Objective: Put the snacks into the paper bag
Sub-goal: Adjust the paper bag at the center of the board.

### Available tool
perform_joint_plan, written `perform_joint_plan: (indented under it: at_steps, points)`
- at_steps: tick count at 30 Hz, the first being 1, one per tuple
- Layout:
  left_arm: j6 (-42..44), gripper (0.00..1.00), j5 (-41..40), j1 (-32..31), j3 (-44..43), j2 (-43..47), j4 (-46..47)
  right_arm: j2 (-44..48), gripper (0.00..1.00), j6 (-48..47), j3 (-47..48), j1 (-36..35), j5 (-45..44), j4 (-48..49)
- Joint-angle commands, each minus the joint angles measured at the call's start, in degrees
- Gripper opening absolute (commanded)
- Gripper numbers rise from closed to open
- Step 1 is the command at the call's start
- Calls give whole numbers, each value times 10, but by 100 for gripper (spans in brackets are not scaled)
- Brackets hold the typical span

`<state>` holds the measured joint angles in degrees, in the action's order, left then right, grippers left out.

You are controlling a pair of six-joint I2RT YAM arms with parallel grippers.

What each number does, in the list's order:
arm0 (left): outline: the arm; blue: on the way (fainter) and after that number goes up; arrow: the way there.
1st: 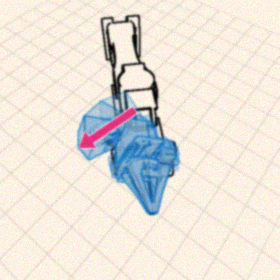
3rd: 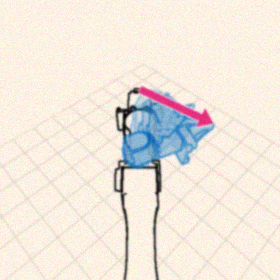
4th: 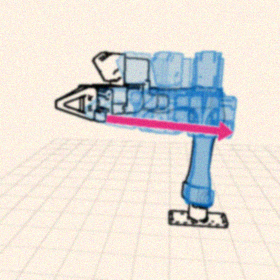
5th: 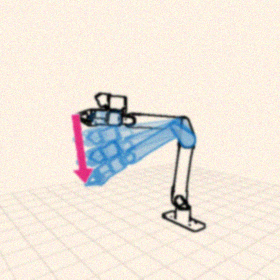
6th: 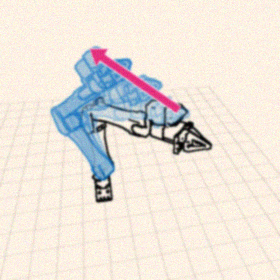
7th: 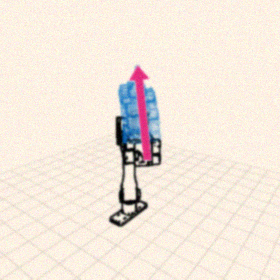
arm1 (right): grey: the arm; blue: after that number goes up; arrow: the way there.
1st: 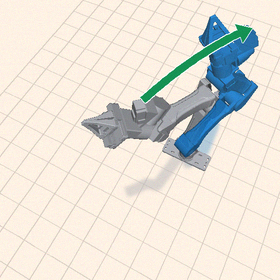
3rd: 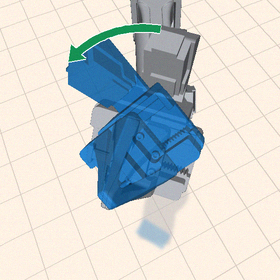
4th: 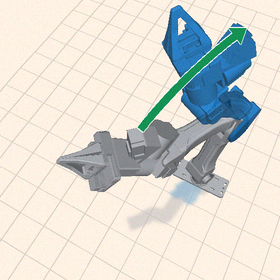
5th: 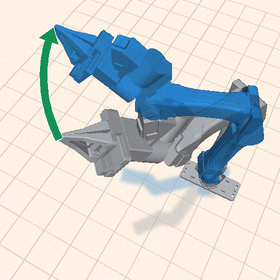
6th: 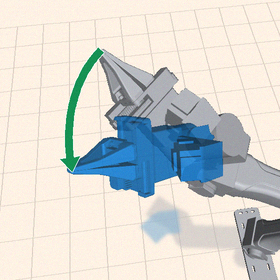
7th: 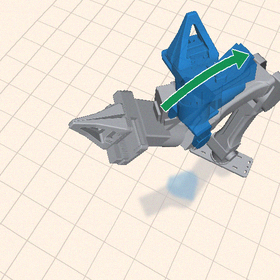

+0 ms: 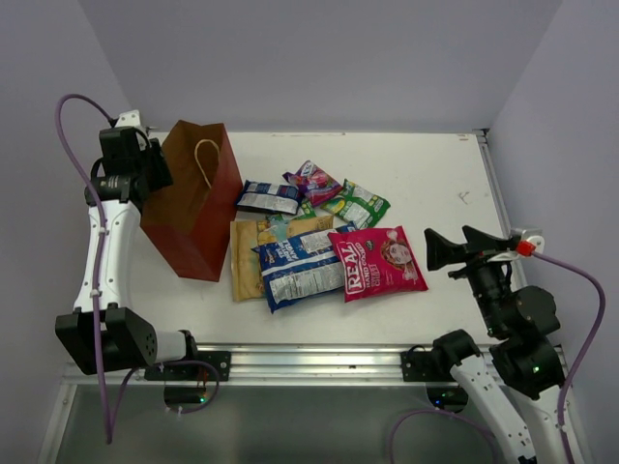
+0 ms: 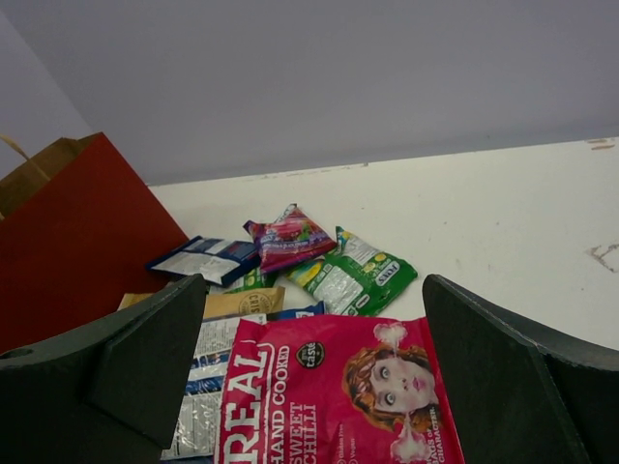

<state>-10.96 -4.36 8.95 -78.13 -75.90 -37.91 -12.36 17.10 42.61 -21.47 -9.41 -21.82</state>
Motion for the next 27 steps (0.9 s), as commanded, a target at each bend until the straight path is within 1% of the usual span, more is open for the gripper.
perform_joint_plan:
  at_steps: [1,3,5,6,9,11,12,14,17,20,21,23,24,26,27]
  points:
    - [9,47,40,5,4,4,29,-20,98,0,1,-3,11,13]
    - [10,43,41,5,11,8,32,-28,99,0,3,-3,14,10]
    - [10,37,59,5,17,14,35,-34,98,-1,5,-4,18,9]
    - [10,36,66,5,18,16,37,-40,99,-1,5,-3,19,9]
    - [11,32,80,5,26,25,41,-50,99,-3,7,-3,26,11]
    - [12,32,83,5,32,30,42,-57,98,-7,6,-3,40,20]
    - [12,32,82,5,33,32,42,-58,99,-9,3,-3,68,27]
    - [12,31,75,5,41,39,45,-66,99,-18,0,-3,92,45]
    - [12,26,74,5,49,46,50,-88,98,-21,5,-3,120,47]
    - [13,17,71,5,48,51,50,-117,98,-30,19,-3,148,44]
    - [14,13,69,5,47,50,50,-125,98,-34,26,-3,162,43]
    - [15,8,66,5,39,47,48,-153,98,-39,33,-3,193,42]
    - [16,4,65,5,36,46,46,-164,98,-41,38,-3,203,41]
    - [19,0,63,5,27,43,44,-185,99,-47,46,-3,237,34]
    - [20,0,59,5,25,41,43,-208,99,-48,57,-3,246,29]
